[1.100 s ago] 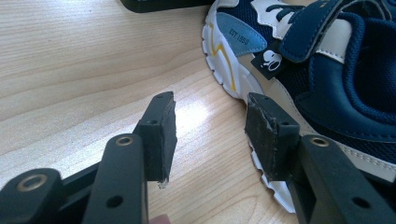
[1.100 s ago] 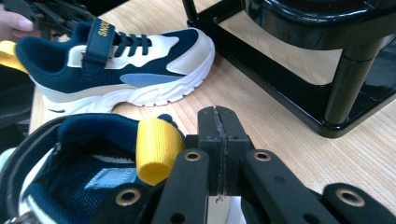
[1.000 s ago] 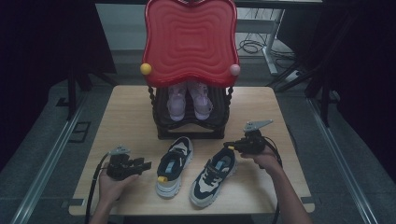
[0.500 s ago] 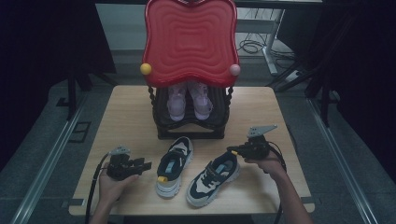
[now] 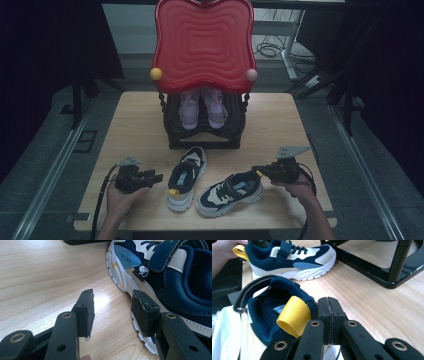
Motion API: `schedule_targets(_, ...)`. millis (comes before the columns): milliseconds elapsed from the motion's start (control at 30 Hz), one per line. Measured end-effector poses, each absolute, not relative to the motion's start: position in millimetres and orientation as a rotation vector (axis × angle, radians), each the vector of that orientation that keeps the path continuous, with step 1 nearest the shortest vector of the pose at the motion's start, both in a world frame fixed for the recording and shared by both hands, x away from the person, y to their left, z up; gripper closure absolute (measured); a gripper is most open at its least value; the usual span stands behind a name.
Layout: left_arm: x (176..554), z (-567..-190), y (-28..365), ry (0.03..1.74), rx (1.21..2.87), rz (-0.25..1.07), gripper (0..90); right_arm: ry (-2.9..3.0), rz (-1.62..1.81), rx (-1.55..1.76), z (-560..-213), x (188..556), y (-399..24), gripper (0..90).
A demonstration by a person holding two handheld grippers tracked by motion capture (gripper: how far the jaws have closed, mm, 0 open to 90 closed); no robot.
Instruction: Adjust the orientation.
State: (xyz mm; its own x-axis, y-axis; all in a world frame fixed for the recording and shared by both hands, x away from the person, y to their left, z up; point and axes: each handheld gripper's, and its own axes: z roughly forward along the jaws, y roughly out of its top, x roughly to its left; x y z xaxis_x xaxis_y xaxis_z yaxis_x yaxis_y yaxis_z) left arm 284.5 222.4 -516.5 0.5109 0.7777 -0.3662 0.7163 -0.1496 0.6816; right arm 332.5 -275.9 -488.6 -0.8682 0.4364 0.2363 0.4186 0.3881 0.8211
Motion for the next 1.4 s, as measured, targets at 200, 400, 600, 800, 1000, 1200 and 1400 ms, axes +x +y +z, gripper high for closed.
schedule_targets(200, 284.4, -516.6, 222.1, 1.233, 1.892, 0.091, 53.4, 2.569, 1.549, 0.813, -490.5, 316.1, -287.8, 90.0)
schedule_targets(400, 284.8, -517.3, 221.2, 1.234, 1.894, 0.088, 53.4, 2.544, 1.571, 0.821, -492.2, 298.3, -298.5, 90.0)
schedule_targets(600, 284.3, -516.8, 220.7, 1.234, 1.892, 0.089, 53.3, 2.518, 1.572, 0.838, -493.1, 284.9, -303.7, 90.0)
schedule_targets(800, 284.3, -516.6, 221.2, 1.233, 1.891, 0.091, 53.3, 2.484, 1.524, 0.860, -489.9, 270.0, -302.6, 90.0)
schedule_targets(1000, 284.2, -516.5, 221.1, 1.233, 1.890, 0.089, 53.2, 2.439, 1.502, 0.895, -490.6, 257.7, -302.8, 90.0)
schedule_targets(1200, 284.0, -515.8, 222.2, 1.233, 1.885, 0.088, 53.2, 2.401, 1.494, 0.926, -491.3, 247.6, -302.8, 90.0)
schedule_targets(1400, 285.9, -515.4, 223.7, 1.226, 1.871, 0.085, 53.4, 2.361, 1.479, 0.969, -491.6, 237.0, -301.3, 90.0)
